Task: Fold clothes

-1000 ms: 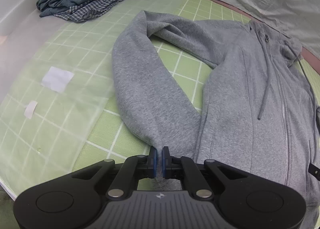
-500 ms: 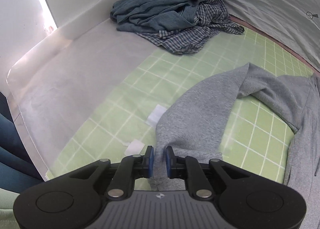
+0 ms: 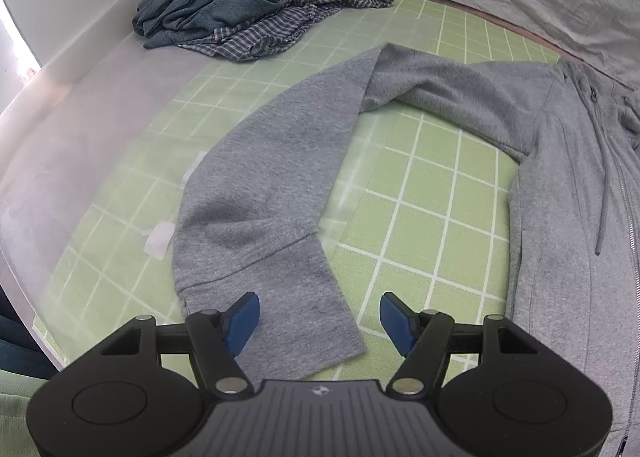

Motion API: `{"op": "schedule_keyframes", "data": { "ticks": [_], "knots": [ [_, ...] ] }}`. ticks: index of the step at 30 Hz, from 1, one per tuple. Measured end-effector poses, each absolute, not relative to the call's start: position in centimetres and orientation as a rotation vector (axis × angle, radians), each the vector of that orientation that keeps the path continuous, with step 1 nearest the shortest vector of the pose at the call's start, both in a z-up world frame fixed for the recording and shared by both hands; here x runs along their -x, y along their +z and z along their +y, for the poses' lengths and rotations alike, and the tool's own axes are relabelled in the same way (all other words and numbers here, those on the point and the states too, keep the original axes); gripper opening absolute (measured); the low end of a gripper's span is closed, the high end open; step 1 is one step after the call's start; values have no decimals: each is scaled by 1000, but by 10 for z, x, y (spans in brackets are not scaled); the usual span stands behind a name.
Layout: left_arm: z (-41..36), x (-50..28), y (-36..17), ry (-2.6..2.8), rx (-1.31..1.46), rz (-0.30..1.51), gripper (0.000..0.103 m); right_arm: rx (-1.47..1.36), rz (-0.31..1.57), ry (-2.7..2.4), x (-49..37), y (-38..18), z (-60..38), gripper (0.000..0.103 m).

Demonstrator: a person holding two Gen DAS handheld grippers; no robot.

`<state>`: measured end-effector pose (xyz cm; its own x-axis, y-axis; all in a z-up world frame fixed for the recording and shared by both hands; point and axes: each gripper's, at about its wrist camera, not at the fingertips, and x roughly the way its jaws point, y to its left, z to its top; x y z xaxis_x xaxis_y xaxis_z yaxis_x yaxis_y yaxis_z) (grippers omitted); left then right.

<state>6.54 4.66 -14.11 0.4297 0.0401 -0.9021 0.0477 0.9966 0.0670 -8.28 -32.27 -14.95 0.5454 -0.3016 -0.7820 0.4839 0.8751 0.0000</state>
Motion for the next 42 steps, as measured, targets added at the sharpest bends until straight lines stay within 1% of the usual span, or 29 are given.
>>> {"op": "schedule_keyframes", "data": {
  "ticks": [3, 5, 6, 7, 8, 9, 11, 12, 13, 16, 20, 25, 26, 28, 33, 42],
  "knots": [
    [41, -67, -148, 21, -114, 1149, 72, -214, 873, -446, 85, -150, -324, 58],
    [42, -70, -149, 23, -115, 1164, 72, -205, 874, -431, 85, -150, -325, 58],
    [43, -72, -148, 16, -108, 1169, 71, -203, 876, -424, 84, -150, -325, 58],
    [45, -73, -148, 3, -97, 1172, 67, -202, 878, -419, 84, -149, -326, 58],
    [47, -74, -148, -12, -85, 1175, 59, -200, 880, -413, 84, -149, -327, 58],
    [49, -74, -147, -33, -85, 1175, 54, -200, 880, -412, 84, -149, -327, 58],
    [51, -73, -144, -72, -130, 1170, 24, -205, 875, -419, 85, -150, -326, 58],
    [53, -73, -142, -98, -147, 1169, 19, -211, 870, -429, 85, -150, -325, 58],
    [57, -73, -141, -138, -152, 1170, 11, -217, 864, -444, 86, -150, -324, 58],
    [79, -75, -132, -226, -131, 1160, 2, -235, 854, -513, 86, -150, -316, 58],
    [117, -81, -108, -220, -86, 1099, 2, -258, 851, -613, 84, -149, -307, 58],
    [178, -103, -65, -101, 11, 982, 2, -296, 881, -695, 83, -141, -296, 58],
    [187, -108, -58, -77, 24, 960, 1, -308, 882, -694, 84, -141, -293, 62],
    [196, -116, -50, -50, 32, 929, 1, -330, 896, -676, 84, -143, -284, 69],
    [220, -134, -30, 17, 54, 851, 1, -269, 914, -676, 86, -147, -253, 70],
    [261, -166, 6, 130, 86, 709, 1, -266, 920, -678, 89, -147, -245, 72]
  ]
}}
